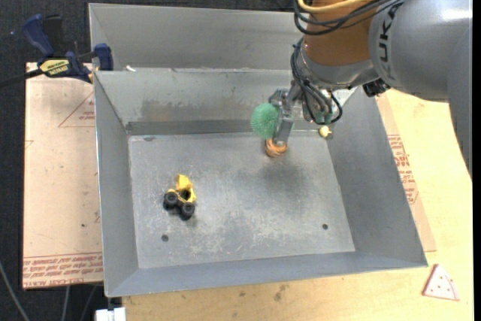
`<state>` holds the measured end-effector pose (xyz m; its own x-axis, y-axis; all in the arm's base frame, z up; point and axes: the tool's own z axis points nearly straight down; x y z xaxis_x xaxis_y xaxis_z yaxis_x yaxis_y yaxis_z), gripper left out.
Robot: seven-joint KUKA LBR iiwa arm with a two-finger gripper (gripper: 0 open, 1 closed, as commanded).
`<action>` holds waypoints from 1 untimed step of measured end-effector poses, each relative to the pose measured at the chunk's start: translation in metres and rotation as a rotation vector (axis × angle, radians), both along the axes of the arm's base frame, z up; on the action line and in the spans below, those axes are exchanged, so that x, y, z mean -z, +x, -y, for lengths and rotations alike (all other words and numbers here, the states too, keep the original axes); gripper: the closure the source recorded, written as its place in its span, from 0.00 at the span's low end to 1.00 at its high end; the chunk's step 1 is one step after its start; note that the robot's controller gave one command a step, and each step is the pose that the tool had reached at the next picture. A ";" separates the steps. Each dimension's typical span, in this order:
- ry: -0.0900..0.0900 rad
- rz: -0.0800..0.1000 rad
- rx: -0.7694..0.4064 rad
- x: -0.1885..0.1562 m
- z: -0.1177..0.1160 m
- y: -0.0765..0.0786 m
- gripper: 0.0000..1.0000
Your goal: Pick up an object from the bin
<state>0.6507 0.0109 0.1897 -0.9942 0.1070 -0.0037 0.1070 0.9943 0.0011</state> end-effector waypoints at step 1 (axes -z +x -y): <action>0.000 0.000 0.000 0.000 0.000 0.000 1.00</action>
Offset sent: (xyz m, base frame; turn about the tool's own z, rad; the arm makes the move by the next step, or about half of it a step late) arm -0.0179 0.0224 0.0966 -0.0167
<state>0.6507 0.0110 0.1896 -0.9943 0.1066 -0.0036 0.1066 0.9943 0.0012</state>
